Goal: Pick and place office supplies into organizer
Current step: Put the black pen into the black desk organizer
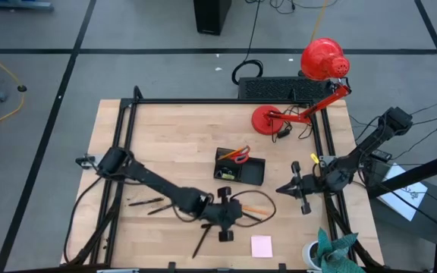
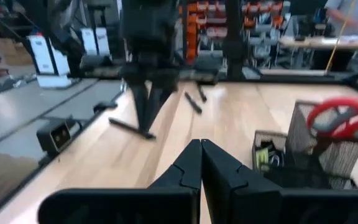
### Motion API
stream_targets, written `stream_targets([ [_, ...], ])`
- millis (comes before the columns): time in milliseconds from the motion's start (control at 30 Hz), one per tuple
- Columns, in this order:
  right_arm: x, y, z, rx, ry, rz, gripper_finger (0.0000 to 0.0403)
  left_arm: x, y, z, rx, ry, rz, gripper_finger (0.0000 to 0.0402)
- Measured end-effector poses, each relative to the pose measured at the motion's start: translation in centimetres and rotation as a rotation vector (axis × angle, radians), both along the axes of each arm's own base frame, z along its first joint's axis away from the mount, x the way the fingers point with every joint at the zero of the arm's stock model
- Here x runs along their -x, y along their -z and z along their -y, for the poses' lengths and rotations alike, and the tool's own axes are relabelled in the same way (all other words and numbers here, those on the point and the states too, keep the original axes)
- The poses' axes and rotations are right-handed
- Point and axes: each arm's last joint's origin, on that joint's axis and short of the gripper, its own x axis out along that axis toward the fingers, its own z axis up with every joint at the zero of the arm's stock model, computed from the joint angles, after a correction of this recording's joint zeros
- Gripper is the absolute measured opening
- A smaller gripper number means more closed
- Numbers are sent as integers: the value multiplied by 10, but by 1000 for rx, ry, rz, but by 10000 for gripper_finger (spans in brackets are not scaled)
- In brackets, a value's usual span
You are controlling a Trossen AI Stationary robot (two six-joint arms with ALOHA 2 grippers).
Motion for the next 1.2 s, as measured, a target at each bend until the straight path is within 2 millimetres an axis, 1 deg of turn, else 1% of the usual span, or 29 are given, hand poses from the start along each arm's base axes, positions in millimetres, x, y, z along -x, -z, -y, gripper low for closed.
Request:
stream_targets([
  [100, 0, 4, 0, 6, 2, -38, 0, -5, -3, -9, -13, 66, 6, 22],
  [167, 1, 7, 1, 19, 3, -60, 0, -8, -7, -10, -15, 125, 17, 23],
  [233, 1, 8, 1, 39, 6, -70, 0, -7, -7, -11, -41, 149, 11, 23],
  [300, 0, 8, 2, 57, 20, -66, 0, -3, -3, -14, -100, 122, -49, 23],
  [367, 0, 8, 4, 64, 40, -64, 0, 8, 2, -16, -170, 65, -147, 23],
  [433, -1, 8, 5, 66, 52, -69, 0, 23, 7, -19, -238, -34, -283, 23],
  [533, -2, 12, 7, 41, 69, -102, 0, 62, 16, -18, -348, -209, -578, 24],
  [633, 0, 16, 8, 6, 81, -151, 0, 98, 14, -13, -424, -348, -806, 24],
  [700, 0, 19, 8, -16, 91, -181, 0, 114, 14, -7, -435, -365, -909, 24],
  [733, 1, 20, 8, -27, 94, -190, 0, 121, 13, -2, -422, -346, -931, 24],
  [833, 1, 20, 8, -61, 99, -194, 0, 128, 14, 9, -345, -249, -907, 24],
  [900, 0, 19, 8, -70, 95, -190, 0, 137, 16, 11, -338, -236, -895, 24],
  [1000, 0, 18, 7, -70, 68, -185, 0, 148, 14, 4, -302, -283, -828, 24],
  [1100, 0, 17, 6, -65, 42, -179, 0, 166, 10, -8, -257, -376, -765, 24],
  [1200, 0, 16, 6, -64, 38, -169, 0, 186, 7, -15, -169, -459, -701, 24],
])
